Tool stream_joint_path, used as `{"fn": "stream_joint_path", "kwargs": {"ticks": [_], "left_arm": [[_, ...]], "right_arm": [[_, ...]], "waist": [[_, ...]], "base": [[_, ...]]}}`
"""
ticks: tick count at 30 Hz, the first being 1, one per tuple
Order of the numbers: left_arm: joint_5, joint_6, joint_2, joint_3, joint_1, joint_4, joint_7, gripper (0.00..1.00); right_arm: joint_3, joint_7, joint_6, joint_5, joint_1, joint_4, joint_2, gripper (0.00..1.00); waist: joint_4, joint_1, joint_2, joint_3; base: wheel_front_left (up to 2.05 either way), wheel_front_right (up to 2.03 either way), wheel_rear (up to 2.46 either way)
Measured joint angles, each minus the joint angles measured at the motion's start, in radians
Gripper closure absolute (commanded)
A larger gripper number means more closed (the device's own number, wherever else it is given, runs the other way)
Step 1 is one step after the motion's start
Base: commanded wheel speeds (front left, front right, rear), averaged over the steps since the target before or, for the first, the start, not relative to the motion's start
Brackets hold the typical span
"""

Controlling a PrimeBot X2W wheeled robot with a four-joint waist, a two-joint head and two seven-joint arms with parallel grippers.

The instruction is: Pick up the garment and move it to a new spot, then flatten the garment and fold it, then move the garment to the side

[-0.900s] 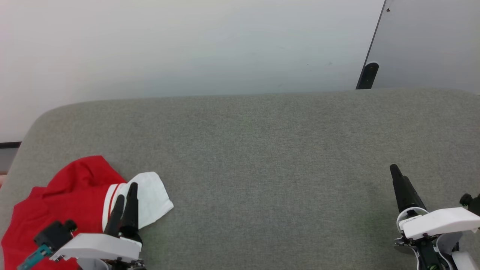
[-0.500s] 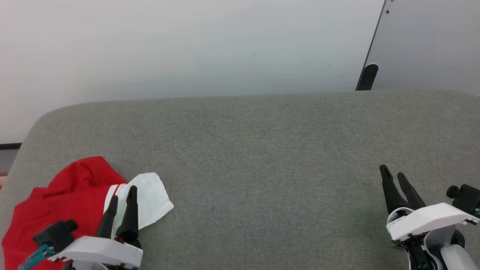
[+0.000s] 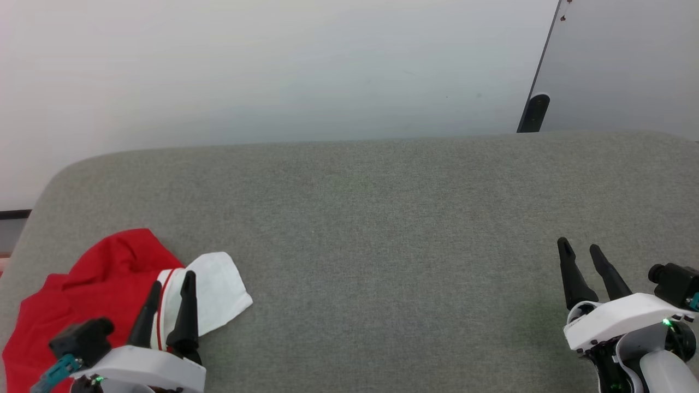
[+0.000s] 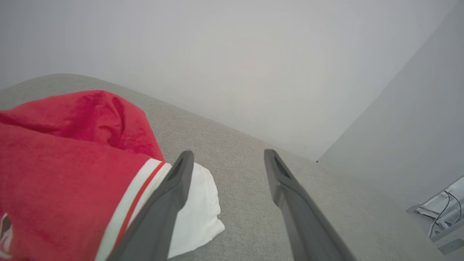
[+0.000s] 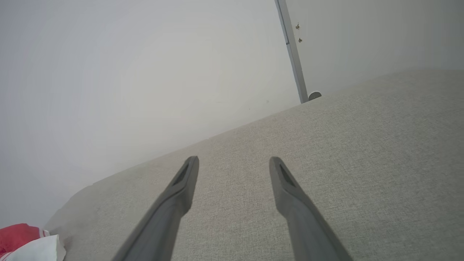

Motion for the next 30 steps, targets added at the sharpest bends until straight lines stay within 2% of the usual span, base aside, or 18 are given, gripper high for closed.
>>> {"fn": "stream_joint_path", "kwargs": {"ticks": [12, 30], "left_arm": [[0.122, -0.003, 0.026, -0.022, 0.0, 0.023, -0.028, 0.0], [0.255, -0.003, 0.05, -0.005, 0.003, 0.048, -0.067, 0.0]], "right_arm": [[-0.002, -0.032, 0.002, -0.149, 0.0, 0.019, 0.001, 0.0], [-0.007, -0.074, 0.003, -0.27, -0.013, 0.019, 0.025, 0.0]], "waist": [[-0.004, 0.0, -0.0001, -0.001], [-0.011, 0.0001, 0.0, -0.004]], "base": [[0.0, 0.0, 0.0], [0.0, 0.0, 0.0]]}}
